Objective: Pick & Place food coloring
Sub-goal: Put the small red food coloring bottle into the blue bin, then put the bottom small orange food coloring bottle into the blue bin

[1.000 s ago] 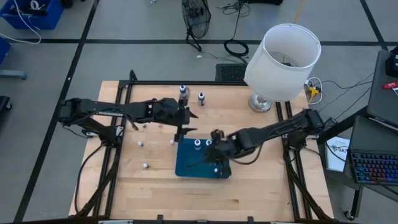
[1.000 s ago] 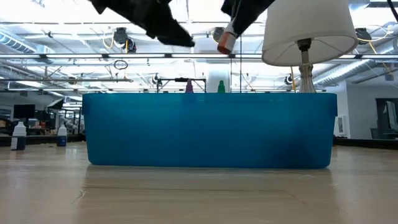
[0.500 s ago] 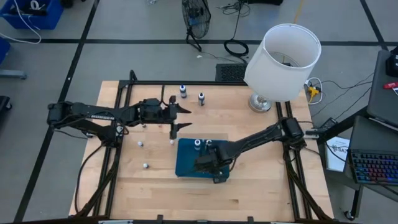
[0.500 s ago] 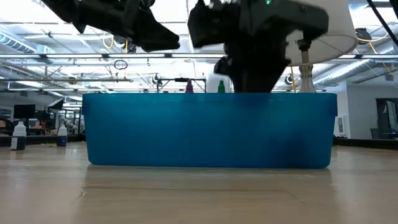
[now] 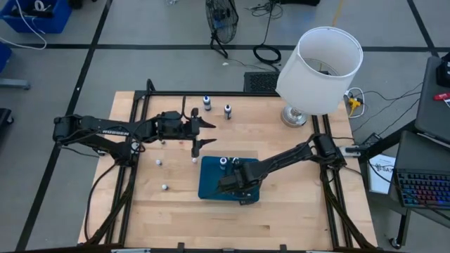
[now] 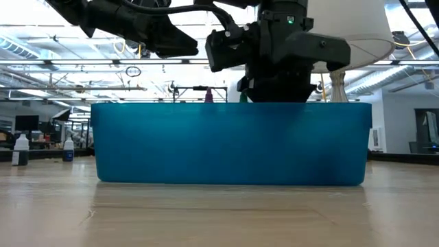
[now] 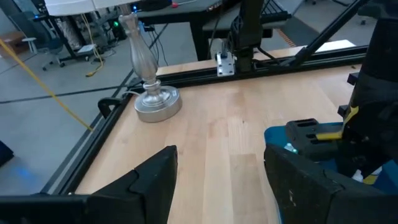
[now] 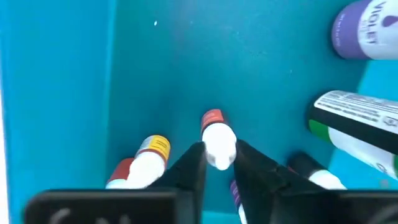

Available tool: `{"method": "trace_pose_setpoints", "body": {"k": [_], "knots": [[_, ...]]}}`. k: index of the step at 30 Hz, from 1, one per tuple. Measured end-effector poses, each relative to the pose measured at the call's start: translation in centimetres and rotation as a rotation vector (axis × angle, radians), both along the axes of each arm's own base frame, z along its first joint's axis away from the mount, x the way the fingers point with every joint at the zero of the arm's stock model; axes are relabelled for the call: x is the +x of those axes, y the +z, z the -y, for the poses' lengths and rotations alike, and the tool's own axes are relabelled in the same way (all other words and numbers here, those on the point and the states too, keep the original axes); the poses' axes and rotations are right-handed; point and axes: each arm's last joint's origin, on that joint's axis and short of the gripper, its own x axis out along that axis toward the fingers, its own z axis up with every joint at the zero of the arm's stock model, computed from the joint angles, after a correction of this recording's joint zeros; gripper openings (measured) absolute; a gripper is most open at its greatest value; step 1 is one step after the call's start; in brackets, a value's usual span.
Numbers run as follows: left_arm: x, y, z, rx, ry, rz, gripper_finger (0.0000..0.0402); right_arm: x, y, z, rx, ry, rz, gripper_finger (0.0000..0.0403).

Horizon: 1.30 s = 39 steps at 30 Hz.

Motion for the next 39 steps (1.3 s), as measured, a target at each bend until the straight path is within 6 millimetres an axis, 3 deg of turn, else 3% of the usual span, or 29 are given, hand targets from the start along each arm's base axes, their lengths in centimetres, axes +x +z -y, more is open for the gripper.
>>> {"method": "trace_pose_setpoints", "body": {"k": [7,14,20,25,30,34,39], "knots": [[0.0,0.0,0.0,0.0,0.0,0.001,0.0241,-0.1,1.5,0.0,0.026,-0.06,0.062,0.0163],[0.0,0.0,0.0,0.0,0.0,-0.001,0.0241,-0.7,4.1,0.0,0.051,-0.067,0.133,0.0182],[0.0,-0.1,0.1,-0.008,-0.023,-0.013,0.0241,-2.9,9.2,0.8,0.039,-0.068,0.246,0.0172],[-0.3,0.6,0.3,0.006,-0.065,0.018,0.0241,-5.7,14.7,2.5,-0.179,-0.116,0.456,0.0171],[-0.9,-0.2,-0.5,0.007,0.011,-0.021,0.0241,-8.3,18.4,4.0,-0.336,-0.185,0.607,0.0171],[-1.6,-1.6,-1.9,-0.038,0.152,-0.12,0.0241,-10.0,19.2,4.8,-0.399,-0.2,0.644,0.0171],[-2.2,-2.6,-2.7,-0.099,0.196,-0.214,0.0241,-12.2,17.0,6.1,-0.43,-0.243,0.695,0.017]]}}
